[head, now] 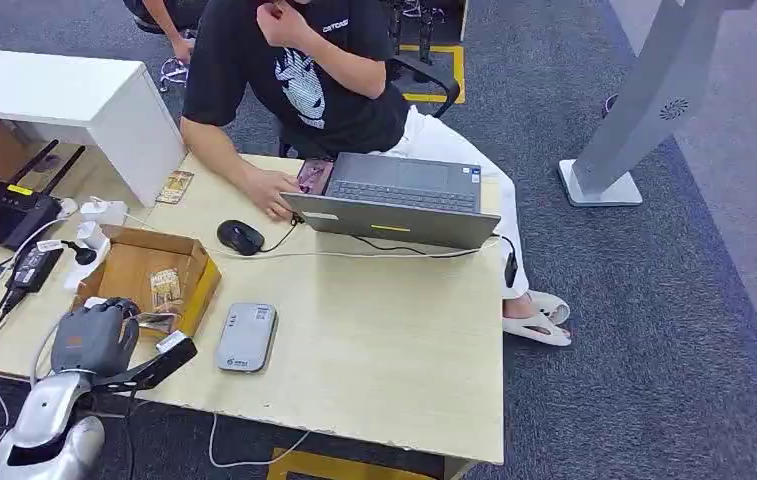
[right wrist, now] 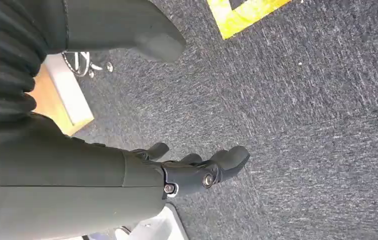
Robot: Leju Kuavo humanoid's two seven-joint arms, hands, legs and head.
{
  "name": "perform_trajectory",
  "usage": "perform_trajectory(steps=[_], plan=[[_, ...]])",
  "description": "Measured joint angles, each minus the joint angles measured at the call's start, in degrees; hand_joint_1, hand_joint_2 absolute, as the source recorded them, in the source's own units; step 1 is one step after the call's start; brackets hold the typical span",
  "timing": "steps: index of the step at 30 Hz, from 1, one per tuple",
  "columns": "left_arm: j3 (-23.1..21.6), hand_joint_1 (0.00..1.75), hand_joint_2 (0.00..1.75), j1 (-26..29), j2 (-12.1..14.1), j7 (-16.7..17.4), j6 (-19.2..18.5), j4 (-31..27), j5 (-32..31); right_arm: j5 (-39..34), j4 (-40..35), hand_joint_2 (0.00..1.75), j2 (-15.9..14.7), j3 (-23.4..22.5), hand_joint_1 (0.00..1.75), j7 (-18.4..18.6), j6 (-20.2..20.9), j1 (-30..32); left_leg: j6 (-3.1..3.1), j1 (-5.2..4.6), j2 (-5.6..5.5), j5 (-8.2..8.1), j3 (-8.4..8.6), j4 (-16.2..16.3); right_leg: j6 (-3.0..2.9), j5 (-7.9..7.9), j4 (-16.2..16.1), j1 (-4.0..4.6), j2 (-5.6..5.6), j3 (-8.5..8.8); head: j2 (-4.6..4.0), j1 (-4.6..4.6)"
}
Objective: Pass the card to the sensor for recognition and then transmit it.
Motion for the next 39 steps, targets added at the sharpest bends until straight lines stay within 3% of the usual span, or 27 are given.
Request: perform_trajectory(steps=[10,17,23,29,39], plan=[[1.18,1.75,1.75,-0.03,-0.02,-0.66,3.35,0.29,0.48,0.24,0.00,1.75,0.00,0.00,0.00,-0.02,-0.04,0.00,0.00,0.01,0.00,0.00,-0.01,0.00,0.00,0.00,0.00,0.00,0.00,-0.01,0.00,0.00],[3.28,1.75,1.75,-1.57,0.13,-2.36,8.07,-2.38,4.96,0.59,0.00,1.75,0.00,0.00,0.00,-0.37,-0.17,-0.01,0.03,0.00,-0.03,0.02,-0.02,0.00,0.00,0.00,0.00,0.00,-0.04,-0.01,0.00,0.00],[4.33,1.75,1.75,-8.57,3.50,0.24,8.90,-3.93,-3.00,1.31,0.00,1.75,0.00,0.00,0.00,-0.74,-0.37,-0.10,-0.05,0.05,-0.10,0.17,-0.05,0.00,-0.10,0.11,0.01,0.01,-0.11,-0.03,0.00,0.02],[4.44,1.75,1.75,-16.68,5.73,1.86,7.67,-1.92,-4.97,2.01,0.02,1.75,0.00,0.00,0.00,-0.55,-0.28,-0.28,-0.01,0.05,-0.05,0.21,-0.05,0.00,-0.12,0.16,0.01,0.02,-0.08,-0.06,0.00,0.00],[2.78,1.75,1.75,-23.66,5.44,3.56,7.37,3.98,-8.72,2.71,0.02,1.75,0.00,0.00,0.00,-0.24,-0.15,-0.42,-0.01,0.00,-0.01,0.22,-0.10,0.02,-0.04,0.22,0.00,0.01,-0.02,-0.14,0.00,-0.02]])
